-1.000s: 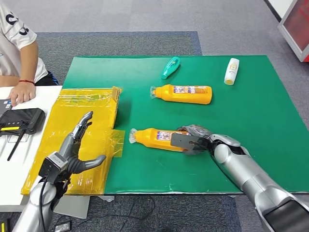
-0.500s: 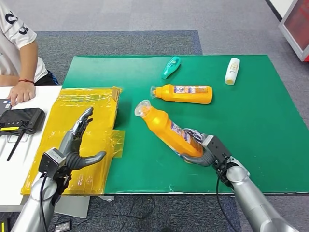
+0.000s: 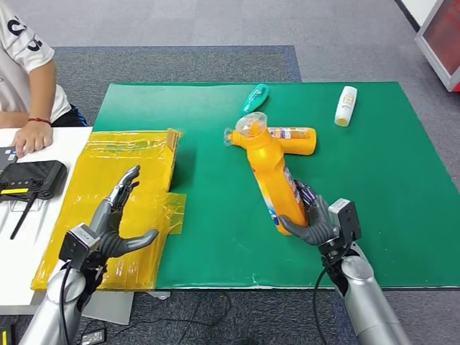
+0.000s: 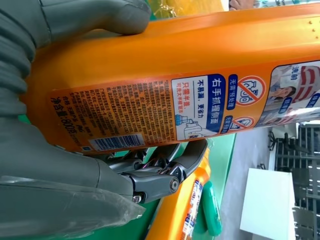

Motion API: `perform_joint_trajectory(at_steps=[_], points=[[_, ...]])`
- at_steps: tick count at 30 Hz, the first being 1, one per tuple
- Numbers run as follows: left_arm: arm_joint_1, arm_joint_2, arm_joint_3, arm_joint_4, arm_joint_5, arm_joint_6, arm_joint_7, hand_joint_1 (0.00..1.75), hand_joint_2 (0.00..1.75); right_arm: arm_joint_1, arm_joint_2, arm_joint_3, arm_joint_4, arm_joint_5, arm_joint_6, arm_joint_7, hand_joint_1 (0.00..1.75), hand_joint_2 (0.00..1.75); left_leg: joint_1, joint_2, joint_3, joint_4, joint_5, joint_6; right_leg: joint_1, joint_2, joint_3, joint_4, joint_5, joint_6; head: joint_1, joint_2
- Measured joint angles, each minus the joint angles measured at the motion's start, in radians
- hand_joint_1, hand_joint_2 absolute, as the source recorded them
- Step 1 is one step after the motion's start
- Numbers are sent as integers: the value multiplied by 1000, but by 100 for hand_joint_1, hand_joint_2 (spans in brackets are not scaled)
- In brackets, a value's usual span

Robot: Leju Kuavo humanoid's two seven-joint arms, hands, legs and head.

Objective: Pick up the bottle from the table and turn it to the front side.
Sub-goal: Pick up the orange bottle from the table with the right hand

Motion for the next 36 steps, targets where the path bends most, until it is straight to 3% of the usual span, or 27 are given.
perform_joint_trajectory(at_steps=[6, 14, 19, 24, 28, 36], points=[[-2, 1, 0, 2, 107, -94, -11, 0, 175, 9, 35, -28, -14, -133, 156, -18, 175, 175, 0, 0, 0, 0, 0, 0, 0, 0, -1, 0, 0, 0, 0, 0], [-72, 58, -9, 96, 458, -507, -35, 0, 175, -30, 77, 16, -12, -155, 193, -21, 175, 175, 0, 0, -1, 0, 3, -2, 0, 0, -1, 0, 1, -1, 0, 0], [-134, 89, -23, 172, 663, -678, 44, 0, 175, -76, 98, 66, -1, -166, 189, -21, 175, 175, 0, 0, -1, 0, 4, -2, 0, 0, -2, 0, 3, -1, 0, 0], [-196, 110, -28, 240, 819, -731, 157, 0, 175, -115, 117, 111, 9, -140, 154, -24, 175, 175, 0, 0, -1, 0, 5, -2, 0, 0, -2, 0, 4, -1, 0, 0], [-243, 126, -34, 299, 927, -740, 258, 0, 175, -141, 128, 158, 18, -41, 63, -45, 175, 175, 0, 0, -1, 0, 5, -2, 0, 0, -2, 0, 4, -1, 0, 0], [-272, 151, -45, 358, 949, -692, 308, 0, 175, -143, 147, 228, 31, 104, -58, -53, 175, 175, 0, 0, -3, 0, 5, -2, 0, 0, -4, 0, 4, -1, 0, 0]])
